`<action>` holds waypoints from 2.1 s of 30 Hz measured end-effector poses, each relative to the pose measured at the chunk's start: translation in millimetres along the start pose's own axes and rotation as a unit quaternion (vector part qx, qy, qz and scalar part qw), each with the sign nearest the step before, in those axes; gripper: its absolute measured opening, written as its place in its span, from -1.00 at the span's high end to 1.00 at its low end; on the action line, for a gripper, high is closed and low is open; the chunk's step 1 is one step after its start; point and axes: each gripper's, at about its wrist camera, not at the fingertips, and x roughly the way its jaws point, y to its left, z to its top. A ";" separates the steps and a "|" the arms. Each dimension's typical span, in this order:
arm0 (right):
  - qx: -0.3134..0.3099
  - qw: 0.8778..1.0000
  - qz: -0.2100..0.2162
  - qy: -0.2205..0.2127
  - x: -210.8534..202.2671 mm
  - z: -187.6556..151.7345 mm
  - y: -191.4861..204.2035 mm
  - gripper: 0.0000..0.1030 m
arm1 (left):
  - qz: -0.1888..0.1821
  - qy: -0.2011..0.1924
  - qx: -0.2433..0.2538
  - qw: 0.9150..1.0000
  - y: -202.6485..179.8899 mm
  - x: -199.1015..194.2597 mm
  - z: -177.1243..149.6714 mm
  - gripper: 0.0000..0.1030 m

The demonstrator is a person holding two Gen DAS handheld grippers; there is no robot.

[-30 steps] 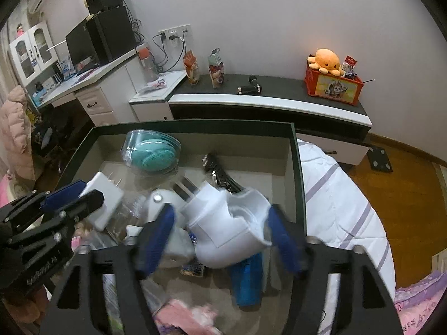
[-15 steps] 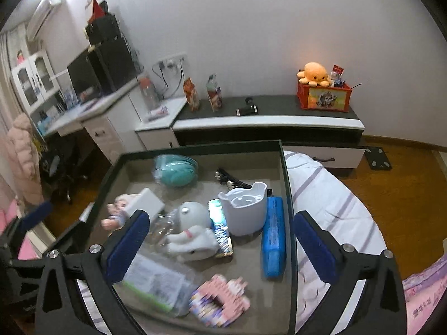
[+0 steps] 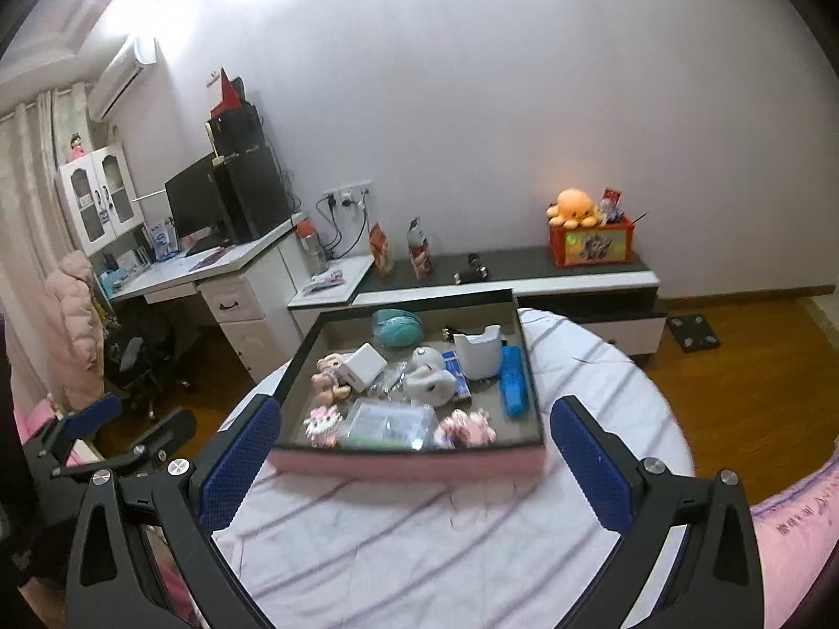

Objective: Organize rigid objects

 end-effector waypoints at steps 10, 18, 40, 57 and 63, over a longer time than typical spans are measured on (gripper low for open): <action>-0.025 0.999 -0.024 -0.028 -90.2 -37.1 25.0 -1.00 | 0.003 -0.015 -0.029 0.999 10.6 -87.3 -42.0 -1.00; -0.041 0.998 -0.037 -0.018 -116.4 -71.5 33.3 -1.00 | 0.006 -0.015 -0.038 0.999 14.4 -120.2 -74.6 -1.00; -0.038 0.997 -0.046 -0.042 -154.2 -88.9 33.0 -1.00 | 0.009 -0.041 -0.031 0.999 8.7 -164.1 -92.7 -1.00; -0.042 0.998 -0.040 -0.034 -155.8 -94.0 37.5 -1.00 | 0.017 -0.041 -0.027 0.999 7.5 -172.3 -96.0 -1.00; -0.042 0.998 -0.041 -0.032 -154.7 -94.0 35.7 -1.00 | 0.017 -0.045 -0.033 0.998 7.2 -174.4 -90.8 -1.00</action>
